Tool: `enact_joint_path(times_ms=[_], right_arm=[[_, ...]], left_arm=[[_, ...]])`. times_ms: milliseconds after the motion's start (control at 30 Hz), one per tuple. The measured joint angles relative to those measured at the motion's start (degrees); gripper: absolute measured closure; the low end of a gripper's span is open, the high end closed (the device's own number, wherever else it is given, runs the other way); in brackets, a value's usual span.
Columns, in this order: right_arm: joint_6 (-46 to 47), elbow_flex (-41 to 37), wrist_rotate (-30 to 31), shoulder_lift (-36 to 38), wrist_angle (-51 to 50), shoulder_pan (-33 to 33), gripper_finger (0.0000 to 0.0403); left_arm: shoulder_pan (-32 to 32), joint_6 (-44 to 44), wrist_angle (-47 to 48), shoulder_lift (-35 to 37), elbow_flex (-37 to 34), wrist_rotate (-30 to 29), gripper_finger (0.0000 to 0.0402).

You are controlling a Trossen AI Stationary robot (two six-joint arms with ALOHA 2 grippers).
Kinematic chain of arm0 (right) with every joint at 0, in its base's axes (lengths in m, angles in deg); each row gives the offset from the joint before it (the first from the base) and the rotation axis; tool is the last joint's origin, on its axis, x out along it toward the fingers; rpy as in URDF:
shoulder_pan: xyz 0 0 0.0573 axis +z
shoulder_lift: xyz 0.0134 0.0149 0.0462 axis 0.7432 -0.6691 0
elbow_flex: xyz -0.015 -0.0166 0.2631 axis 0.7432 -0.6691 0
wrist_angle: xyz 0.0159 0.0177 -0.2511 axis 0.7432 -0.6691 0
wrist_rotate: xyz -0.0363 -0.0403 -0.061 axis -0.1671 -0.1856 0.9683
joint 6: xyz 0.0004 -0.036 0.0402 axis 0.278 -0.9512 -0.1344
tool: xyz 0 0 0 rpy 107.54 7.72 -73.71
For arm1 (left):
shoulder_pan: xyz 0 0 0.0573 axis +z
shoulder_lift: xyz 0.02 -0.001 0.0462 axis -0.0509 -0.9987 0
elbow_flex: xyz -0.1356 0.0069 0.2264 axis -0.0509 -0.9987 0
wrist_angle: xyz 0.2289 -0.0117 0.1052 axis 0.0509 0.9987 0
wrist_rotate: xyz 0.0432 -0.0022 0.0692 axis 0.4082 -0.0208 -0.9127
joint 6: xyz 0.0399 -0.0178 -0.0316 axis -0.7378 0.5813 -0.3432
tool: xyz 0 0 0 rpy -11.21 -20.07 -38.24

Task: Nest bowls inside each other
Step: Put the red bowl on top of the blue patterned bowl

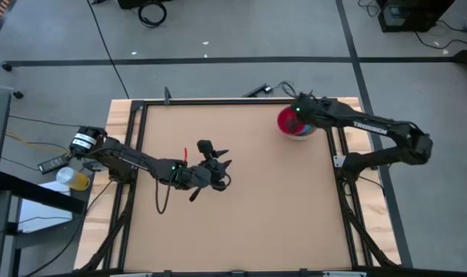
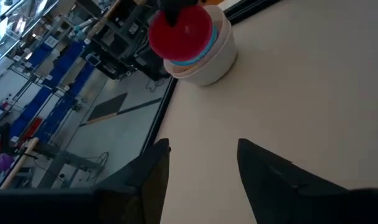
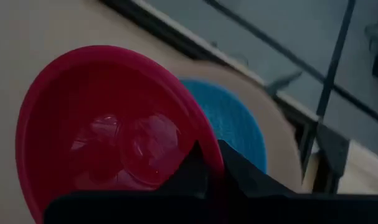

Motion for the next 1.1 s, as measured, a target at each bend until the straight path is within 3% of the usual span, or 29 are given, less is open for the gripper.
enact_joint_path(times_ms=[200, 367, 533, 633, 833, 1100], right_arm=[[-1.7, -9.6, -1.5, 1.2, 13.9, -6.5, 0.0369], [1.4, -10.9, -2.2, 1.2, 12.5, -9.0, 0.0305], [4.7, -10.9, -1.5, 2.2, 9.3, -9.8, 0.0263], [6.4, -10.9, -1.5, 3.0, 8.4, -9.4, 0.0257], [7.6, -10.9, -1.8, 5.8, 7.5, -8.0, 0.0257], [8.7, -10.9, 4.8, 6.5, 4.9, -7.4, 0.0257]], left_arm=[[4.9, 0.9, 2.3, 0.0, 0.0, 3.1, 0.021], [10.8, 4.2, 8.8, 0.0, 0.0, 11.2, 0.021], [16.0, 2.0, 10.7, 0.0, 0.0, 12.8, 0.021], [18.8, 0.1, 11.3, 0.0, 0.0, 14.7, 0.021], [25.8, -0.4, 11.5, 0.0, 0.0, 25.2, 0.021], [33.5, -0.6, 11.2, 0.0, 0.0, 29.8, 0.021]])
